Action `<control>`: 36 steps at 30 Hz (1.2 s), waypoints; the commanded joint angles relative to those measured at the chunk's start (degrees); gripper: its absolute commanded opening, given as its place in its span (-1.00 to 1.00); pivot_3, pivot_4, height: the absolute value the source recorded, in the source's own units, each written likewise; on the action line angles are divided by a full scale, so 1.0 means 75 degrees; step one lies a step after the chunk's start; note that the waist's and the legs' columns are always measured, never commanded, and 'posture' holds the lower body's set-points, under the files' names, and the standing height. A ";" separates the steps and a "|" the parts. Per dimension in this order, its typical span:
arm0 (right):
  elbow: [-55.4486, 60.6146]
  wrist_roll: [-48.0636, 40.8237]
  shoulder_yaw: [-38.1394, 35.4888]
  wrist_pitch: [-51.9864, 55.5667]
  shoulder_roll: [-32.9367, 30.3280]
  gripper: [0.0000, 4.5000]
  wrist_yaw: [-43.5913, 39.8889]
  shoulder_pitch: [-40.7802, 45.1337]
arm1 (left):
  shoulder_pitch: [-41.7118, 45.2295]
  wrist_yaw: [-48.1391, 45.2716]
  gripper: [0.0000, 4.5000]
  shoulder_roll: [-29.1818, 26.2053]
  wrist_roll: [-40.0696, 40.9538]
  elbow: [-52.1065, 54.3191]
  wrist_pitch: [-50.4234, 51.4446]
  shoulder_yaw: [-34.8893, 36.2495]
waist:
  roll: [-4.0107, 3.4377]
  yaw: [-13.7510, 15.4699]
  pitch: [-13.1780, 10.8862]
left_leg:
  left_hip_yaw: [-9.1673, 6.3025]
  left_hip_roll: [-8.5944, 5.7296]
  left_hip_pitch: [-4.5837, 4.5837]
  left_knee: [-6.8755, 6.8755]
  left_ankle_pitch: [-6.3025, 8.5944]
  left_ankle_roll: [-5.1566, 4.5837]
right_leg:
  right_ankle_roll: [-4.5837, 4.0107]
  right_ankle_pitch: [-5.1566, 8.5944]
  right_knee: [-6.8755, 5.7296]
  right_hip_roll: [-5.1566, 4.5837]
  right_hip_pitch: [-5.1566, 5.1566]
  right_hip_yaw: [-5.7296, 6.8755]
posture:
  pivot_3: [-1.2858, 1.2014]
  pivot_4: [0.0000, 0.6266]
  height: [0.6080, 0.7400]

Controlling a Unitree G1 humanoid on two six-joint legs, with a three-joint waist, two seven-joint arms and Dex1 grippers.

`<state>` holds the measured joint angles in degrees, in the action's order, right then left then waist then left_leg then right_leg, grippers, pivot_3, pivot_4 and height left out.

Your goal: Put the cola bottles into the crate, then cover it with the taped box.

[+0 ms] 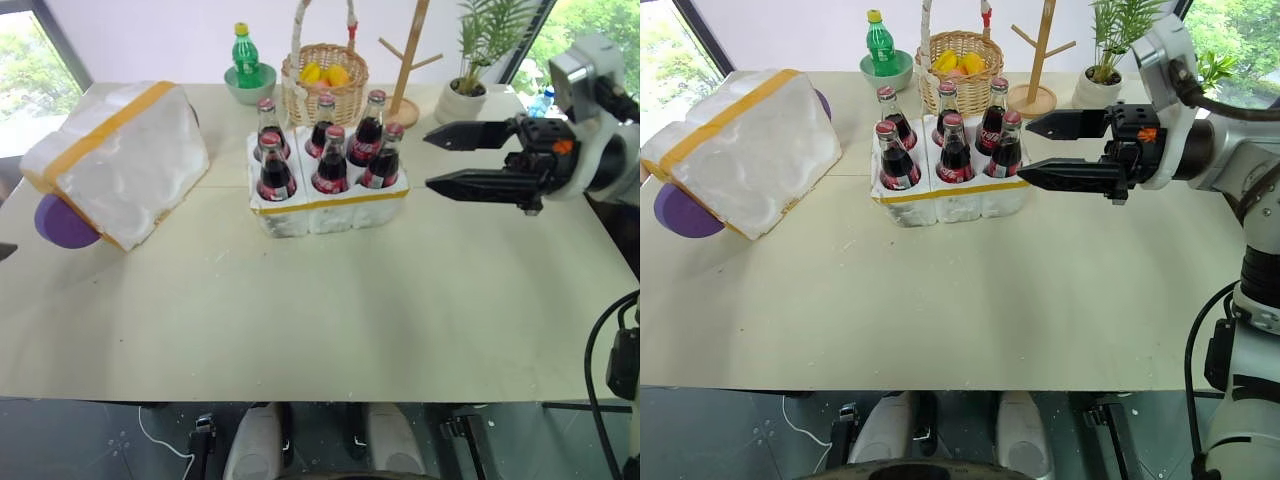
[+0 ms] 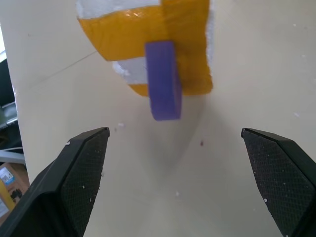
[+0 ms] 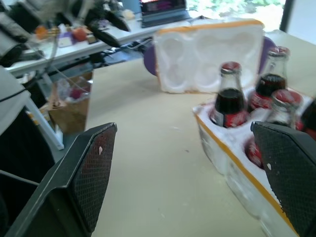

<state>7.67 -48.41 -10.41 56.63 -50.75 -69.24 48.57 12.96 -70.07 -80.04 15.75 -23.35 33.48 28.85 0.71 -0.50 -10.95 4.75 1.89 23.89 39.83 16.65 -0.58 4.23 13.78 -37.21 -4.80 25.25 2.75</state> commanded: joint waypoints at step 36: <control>0.0582 -0.0225 -0.1657 -0.0398 -0.1275 1.00 0.1350 -0.2212 | 0.7334 0.1385 -0.87 0.2612 -0.2915 -0.3927 -0.4546 -0.4064 | 0.0046 0.0156 -0.0007 | 0.0011 0.0001 0.0063 0.0044 0.0004 -0.0016 | 0.0025 -0.0012 -0.0002 0.0016 0.0027 0.0019 | 0.03 -0.52 1.00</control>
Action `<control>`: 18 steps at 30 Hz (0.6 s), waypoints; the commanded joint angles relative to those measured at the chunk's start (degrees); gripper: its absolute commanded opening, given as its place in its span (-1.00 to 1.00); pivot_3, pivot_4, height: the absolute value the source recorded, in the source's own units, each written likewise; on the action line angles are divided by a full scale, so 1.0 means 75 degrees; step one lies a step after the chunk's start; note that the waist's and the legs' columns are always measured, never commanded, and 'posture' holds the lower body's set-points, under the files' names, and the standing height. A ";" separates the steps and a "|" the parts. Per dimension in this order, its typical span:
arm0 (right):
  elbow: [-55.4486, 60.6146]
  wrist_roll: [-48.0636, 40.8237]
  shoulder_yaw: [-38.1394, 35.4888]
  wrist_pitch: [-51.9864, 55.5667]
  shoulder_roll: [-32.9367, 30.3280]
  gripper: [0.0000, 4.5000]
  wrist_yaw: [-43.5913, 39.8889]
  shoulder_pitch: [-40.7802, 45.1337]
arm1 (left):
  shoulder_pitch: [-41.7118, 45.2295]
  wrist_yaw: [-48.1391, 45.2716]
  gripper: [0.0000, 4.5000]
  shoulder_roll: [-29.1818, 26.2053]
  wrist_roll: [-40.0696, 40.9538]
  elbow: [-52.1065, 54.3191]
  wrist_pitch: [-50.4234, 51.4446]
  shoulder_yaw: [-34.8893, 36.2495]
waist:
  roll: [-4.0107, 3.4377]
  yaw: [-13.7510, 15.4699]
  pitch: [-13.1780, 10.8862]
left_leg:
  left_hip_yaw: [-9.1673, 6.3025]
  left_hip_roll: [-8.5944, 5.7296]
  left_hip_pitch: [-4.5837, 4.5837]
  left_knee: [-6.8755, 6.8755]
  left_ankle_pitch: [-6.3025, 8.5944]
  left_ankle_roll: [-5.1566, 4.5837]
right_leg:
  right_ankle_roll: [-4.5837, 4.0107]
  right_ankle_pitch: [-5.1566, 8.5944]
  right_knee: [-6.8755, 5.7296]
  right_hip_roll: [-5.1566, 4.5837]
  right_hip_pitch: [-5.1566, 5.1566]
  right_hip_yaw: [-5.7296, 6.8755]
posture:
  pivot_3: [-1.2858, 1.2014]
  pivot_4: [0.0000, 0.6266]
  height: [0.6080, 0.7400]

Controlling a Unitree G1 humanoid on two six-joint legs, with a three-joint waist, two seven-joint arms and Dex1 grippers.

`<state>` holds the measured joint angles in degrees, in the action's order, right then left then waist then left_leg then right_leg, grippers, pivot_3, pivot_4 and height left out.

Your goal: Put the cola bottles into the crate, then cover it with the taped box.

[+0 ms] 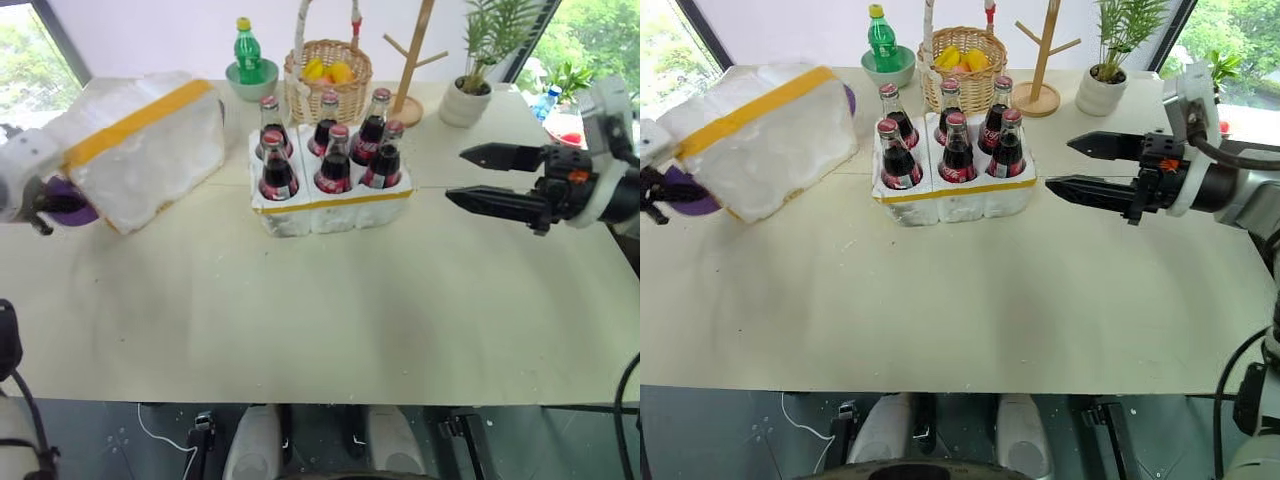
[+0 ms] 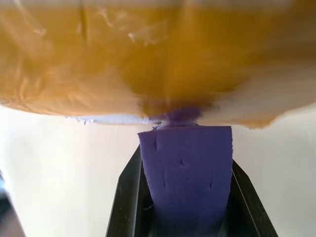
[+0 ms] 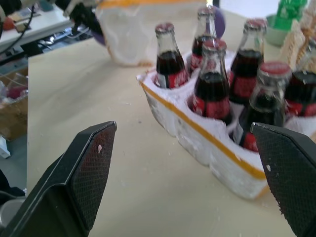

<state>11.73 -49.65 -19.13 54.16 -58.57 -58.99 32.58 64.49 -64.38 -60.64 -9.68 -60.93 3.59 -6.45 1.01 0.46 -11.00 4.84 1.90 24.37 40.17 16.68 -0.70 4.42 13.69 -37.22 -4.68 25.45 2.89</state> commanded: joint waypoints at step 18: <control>0.0375 -0.0461 -0.0906 0.0099 -0.0113 1.00 0.0684 -0.0783 | -0.1226 0.3843 -0.87 0.1295 -0.2316 0.6627 -0.1630 -0.0368 | -0.0002 0.0014 0.0005 | 0.0015 -0.0010 -0.0027 -0.0002 -0.0004 0.0004 | 0.0013 -0.0009 -0.0001 0.0015 -0.0013 -0.0024 | 0.03 -0.52 1.00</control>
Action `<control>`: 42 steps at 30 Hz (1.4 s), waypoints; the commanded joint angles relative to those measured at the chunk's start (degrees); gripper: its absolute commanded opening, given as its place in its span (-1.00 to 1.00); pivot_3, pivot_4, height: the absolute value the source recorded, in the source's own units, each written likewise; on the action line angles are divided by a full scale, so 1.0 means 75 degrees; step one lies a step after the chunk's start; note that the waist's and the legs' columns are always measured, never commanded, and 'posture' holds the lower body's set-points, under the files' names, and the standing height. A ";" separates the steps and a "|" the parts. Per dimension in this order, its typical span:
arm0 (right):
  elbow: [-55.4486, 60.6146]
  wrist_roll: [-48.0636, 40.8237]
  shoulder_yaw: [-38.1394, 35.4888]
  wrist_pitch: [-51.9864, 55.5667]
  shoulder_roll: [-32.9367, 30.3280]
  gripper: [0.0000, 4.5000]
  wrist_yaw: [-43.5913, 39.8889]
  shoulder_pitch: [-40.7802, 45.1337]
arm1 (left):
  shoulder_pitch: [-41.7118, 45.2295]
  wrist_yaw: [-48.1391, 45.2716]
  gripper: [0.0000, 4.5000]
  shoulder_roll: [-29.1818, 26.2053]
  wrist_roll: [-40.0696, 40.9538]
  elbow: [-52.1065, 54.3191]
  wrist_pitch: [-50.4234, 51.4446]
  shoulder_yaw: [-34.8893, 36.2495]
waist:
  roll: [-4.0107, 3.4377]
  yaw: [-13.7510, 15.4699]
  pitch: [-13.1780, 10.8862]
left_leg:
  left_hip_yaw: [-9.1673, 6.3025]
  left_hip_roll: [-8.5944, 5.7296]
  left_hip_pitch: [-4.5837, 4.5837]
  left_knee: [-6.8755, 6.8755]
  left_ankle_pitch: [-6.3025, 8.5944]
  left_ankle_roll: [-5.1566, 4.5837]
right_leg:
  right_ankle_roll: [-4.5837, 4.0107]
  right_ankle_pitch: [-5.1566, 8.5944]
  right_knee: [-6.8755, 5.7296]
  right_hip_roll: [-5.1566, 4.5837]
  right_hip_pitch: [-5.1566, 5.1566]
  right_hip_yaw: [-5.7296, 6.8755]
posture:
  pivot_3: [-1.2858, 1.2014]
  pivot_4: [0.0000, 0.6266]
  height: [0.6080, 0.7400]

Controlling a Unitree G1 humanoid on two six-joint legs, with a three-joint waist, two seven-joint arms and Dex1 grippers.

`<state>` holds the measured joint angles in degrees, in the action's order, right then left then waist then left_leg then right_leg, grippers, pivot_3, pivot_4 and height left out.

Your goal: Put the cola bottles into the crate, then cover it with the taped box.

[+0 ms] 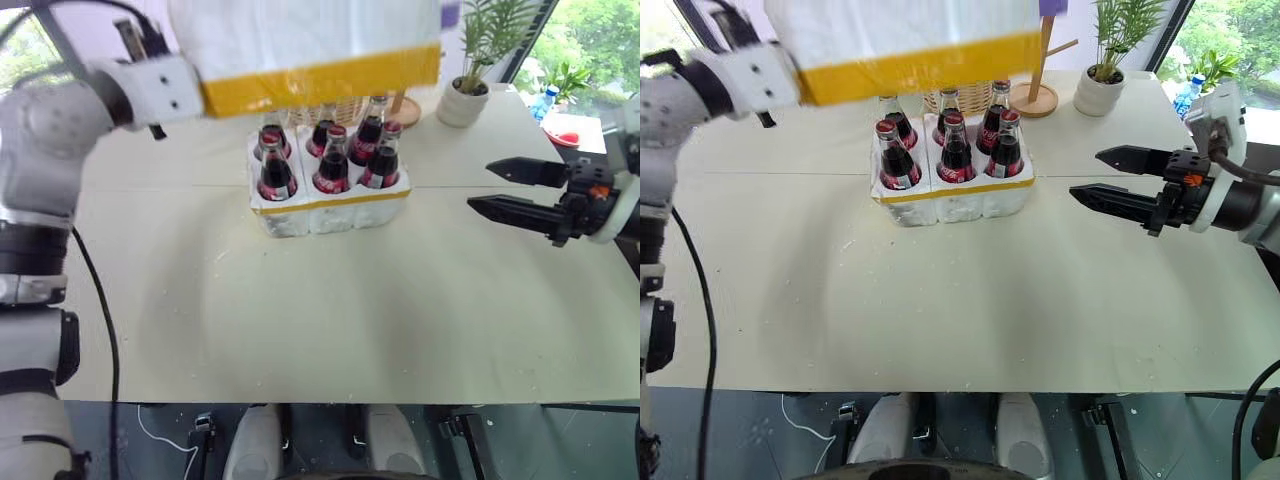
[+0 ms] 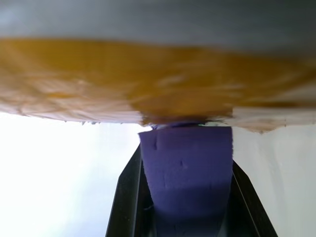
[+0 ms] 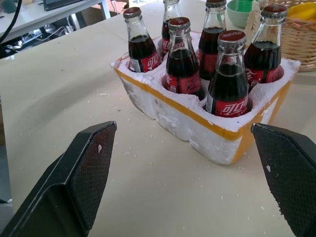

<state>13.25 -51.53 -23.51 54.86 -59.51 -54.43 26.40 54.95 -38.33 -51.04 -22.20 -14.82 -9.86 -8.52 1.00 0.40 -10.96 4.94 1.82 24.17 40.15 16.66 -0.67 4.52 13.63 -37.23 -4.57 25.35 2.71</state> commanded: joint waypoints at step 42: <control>-0.1867 0.1176 0.1353 -0.1115 -0.0152 1.00 -0.1278 0.1096 | -0.3202 -0.6033 0.86 -0.1979 0.6765 0.1451 0.8316 0.4412 | -0.0008 -0.0157 0.0000 | -0.0035 0.0007 -0.0025 -0.0012 -0.0001 0.0000 | -0.0001 0.0005 0.0004 0.0001 -0.0020 0.0000 | 0.03 -0.52 1.00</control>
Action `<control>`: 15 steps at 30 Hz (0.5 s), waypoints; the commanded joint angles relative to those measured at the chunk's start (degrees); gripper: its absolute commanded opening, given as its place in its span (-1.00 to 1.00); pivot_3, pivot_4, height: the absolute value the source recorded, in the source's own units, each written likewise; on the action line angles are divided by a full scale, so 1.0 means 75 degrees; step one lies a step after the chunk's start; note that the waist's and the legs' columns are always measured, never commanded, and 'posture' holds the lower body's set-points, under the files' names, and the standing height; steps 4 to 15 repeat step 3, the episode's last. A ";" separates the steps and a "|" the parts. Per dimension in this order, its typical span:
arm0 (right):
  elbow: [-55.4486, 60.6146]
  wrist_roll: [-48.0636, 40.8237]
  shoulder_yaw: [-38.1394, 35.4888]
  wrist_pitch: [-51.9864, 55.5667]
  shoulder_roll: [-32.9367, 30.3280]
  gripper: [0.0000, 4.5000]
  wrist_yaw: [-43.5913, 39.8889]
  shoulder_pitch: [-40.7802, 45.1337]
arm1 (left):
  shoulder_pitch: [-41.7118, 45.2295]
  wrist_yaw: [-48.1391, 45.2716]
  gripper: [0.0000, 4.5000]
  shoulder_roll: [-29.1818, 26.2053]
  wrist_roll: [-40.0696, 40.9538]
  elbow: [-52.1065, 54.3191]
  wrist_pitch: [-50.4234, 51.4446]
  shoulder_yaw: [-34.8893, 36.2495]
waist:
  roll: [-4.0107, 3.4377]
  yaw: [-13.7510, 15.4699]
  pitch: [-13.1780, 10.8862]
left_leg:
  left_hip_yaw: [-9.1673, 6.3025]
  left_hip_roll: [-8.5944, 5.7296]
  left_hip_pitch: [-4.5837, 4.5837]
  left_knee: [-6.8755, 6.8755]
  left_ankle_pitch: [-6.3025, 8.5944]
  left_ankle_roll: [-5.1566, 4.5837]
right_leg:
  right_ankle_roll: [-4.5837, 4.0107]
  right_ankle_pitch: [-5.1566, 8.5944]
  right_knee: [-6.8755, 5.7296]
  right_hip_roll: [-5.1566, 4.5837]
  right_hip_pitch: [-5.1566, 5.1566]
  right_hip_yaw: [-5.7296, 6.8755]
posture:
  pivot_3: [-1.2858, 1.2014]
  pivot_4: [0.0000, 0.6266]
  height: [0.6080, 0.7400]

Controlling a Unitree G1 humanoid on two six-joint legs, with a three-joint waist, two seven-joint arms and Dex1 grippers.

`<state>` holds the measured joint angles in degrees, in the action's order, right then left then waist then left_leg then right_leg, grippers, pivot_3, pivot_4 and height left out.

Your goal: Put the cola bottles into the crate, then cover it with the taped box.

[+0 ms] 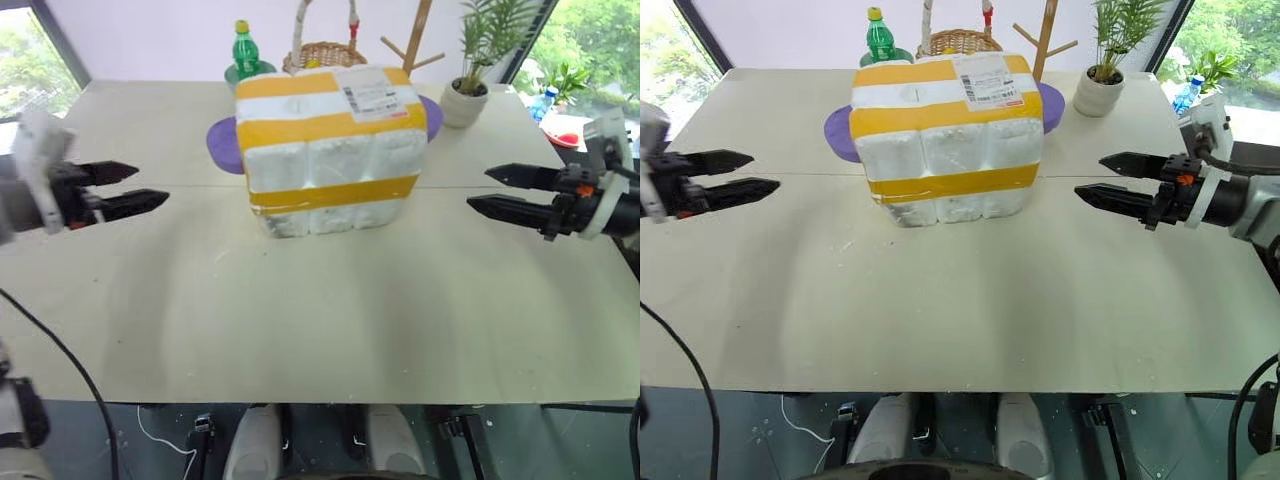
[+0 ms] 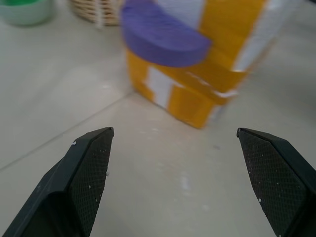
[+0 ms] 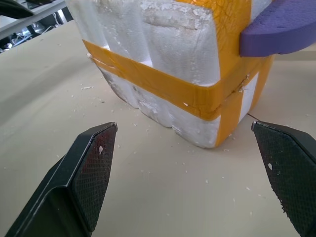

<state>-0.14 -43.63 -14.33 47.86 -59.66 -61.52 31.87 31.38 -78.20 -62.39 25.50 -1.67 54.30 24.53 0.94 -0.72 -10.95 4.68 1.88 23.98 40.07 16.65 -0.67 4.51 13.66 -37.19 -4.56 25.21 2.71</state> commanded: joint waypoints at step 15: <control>-0.0156 0.0261 0.0394 -0.0277 -0.0041 1.00 -0.0577 0.0648 | 0.0016 -0.1166 0.86 -0.0930 0.0693 -0.0520 -0.0278 -0.0285 | -0.0001 -0.0006 -0.0001 | 0.0001 -0.0002 -0.0001 -0.0001 0.0000 0.0000 | -0.0002 0.0001 -0.0001 0.0001 0.0000 0.0000 | 0.03 -0.52 1.00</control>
